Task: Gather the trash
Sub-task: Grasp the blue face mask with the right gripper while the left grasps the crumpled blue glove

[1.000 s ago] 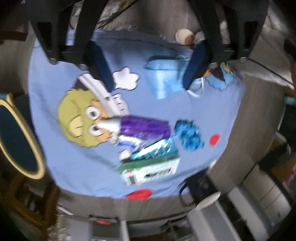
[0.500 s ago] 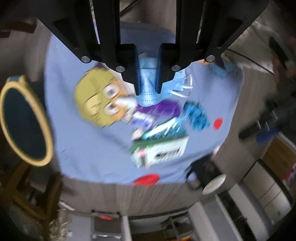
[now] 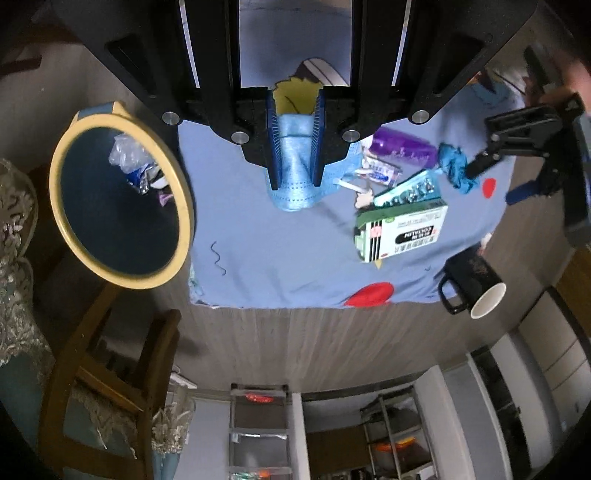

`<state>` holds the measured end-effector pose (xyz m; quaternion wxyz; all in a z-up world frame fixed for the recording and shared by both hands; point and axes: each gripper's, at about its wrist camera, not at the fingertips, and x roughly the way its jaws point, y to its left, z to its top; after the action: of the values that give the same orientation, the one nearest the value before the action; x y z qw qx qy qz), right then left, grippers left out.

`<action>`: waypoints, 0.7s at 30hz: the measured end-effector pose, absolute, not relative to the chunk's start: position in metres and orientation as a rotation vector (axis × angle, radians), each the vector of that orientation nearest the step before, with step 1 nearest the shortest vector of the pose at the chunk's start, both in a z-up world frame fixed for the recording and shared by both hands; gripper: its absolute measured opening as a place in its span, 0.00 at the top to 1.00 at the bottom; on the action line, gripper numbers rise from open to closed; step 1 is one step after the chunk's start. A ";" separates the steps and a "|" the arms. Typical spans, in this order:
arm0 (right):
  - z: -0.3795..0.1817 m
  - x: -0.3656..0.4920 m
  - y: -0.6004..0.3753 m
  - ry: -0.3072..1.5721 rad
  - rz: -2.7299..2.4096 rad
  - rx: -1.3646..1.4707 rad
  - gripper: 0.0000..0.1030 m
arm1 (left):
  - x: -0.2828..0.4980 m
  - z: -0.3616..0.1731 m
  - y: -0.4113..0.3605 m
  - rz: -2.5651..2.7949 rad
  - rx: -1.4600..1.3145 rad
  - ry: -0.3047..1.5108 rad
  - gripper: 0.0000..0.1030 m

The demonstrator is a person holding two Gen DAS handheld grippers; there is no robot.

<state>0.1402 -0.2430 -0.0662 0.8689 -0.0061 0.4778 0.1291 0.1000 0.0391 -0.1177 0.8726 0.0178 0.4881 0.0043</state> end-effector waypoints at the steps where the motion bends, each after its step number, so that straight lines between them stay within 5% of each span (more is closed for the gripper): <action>1: -0.066 0.139 -0.244 0.998 0.269 -0.007 0.83 | 0.102 -0.122 0.038 0.007 0.033 1.026 0.06; 12: -0.063 0.139 -0.249 0.984 0.263 0.013 0.83 | 0.113 -0.146 0.042 0.046 0.020 1.076 0.09; 21: -0.063 0.140 -0.249 0.980 0.260 0.011 0.83 | 0.115 -0.154 0.036 0.002 0.018 1.125 0.49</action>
<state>0.1398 -0.2494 -0.0630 0.8742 0.0054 0.4694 0.1244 0.1153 0.0364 -0.1544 0.8459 0.0086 0.5333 0.0010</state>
